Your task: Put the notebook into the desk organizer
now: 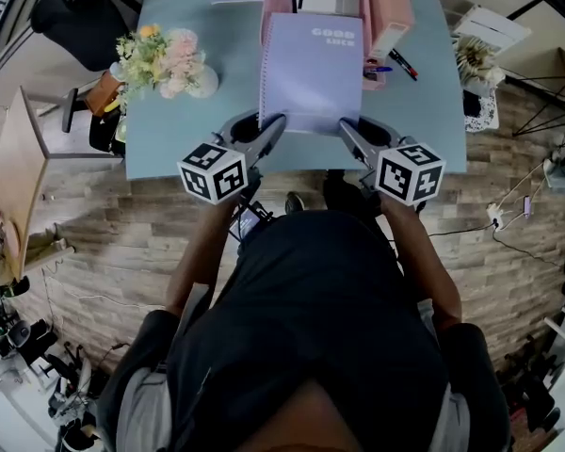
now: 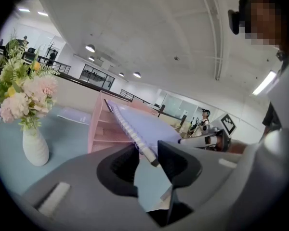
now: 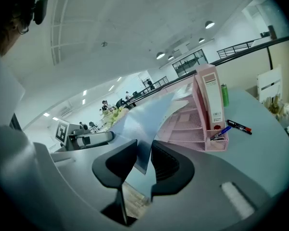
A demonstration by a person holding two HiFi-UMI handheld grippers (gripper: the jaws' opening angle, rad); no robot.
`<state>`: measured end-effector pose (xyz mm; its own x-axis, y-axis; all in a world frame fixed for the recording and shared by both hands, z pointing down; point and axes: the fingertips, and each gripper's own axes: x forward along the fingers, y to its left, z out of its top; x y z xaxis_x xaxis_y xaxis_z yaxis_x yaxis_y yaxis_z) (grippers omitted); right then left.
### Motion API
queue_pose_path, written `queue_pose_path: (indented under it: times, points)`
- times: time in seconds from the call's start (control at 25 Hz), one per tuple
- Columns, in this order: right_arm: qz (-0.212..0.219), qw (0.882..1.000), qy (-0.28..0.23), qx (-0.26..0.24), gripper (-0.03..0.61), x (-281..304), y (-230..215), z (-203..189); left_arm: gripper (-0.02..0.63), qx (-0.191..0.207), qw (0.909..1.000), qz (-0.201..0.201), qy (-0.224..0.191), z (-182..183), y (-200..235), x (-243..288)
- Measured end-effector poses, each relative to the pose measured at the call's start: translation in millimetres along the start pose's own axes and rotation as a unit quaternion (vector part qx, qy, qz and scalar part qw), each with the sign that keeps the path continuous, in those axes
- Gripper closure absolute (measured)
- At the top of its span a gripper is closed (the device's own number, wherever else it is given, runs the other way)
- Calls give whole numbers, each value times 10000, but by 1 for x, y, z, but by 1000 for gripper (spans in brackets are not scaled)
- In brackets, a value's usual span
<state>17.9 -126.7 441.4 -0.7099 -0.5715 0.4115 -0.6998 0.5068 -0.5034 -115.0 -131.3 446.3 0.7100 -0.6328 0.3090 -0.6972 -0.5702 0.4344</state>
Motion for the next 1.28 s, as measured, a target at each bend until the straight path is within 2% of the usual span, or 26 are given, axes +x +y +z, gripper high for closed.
queue_pose_path:
  times: [0.6, 1.28]
  points:
    - [113, 9999, 56, -34, 488, -23, 36, -32, 437, 41, 10000, -9, 25, -23, -25, -43]
    - [105, 9998, 150, 105, 486, -38, 50, -70, 436, -102, 9998, -53, 182, -56, -41, -66]
